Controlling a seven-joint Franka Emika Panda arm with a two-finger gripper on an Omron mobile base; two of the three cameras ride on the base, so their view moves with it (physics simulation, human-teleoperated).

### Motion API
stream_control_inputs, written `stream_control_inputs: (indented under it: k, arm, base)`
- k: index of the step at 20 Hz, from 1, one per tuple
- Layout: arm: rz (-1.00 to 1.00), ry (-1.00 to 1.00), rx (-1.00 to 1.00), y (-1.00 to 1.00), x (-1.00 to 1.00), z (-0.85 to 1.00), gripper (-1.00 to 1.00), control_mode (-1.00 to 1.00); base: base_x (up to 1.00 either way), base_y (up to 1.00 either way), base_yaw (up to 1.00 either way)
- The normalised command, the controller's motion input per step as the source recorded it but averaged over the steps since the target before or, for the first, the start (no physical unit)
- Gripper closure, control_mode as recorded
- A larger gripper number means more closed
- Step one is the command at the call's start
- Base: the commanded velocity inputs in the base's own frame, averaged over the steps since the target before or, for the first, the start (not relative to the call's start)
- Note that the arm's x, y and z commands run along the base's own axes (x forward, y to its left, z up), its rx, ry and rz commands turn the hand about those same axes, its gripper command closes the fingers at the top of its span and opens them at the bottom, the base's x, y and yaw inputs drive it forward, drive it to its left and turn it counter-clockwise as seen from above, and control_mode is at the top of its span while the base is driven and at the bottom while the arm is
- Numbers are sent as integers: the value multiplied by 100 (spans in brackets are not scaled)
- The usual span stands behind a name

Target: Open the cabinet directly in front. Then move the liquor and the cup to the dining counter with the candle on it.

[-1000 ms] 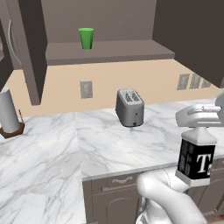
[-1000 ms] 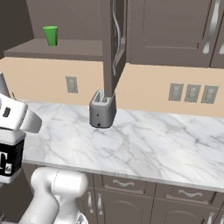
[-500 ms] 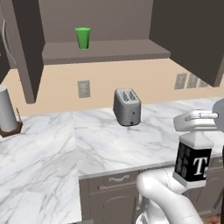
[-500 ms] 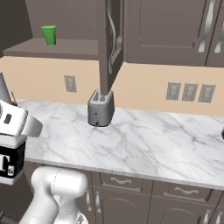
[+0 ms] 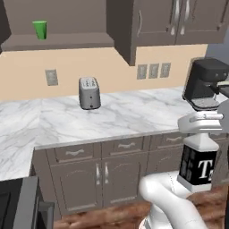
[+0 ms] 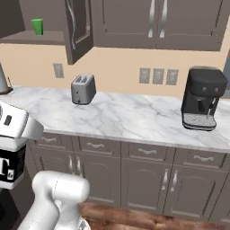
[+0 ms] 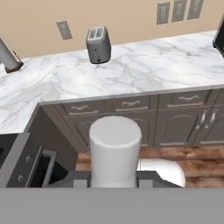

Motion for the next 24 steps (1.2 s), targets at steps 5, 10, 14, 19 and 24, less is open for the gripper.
stream_control_inputs:
  k: [5,10,14,19,24]
  arm:
    - [0,0,0,0,0,0,100,100]
    - [0,0,0,0,0,0,100,100]
    - [0,0,0,0,0,0,100,100]
    - [0,0,0,0,0,0,100,100]
    - [0,0,0,0,0,0,100,100]
  base:
    - [-43,-58,-25]
    - [-18,-32,-55]
    - [-1,-21,-70]
    - [0,-24,-74]
    - [-7,-32,-72]
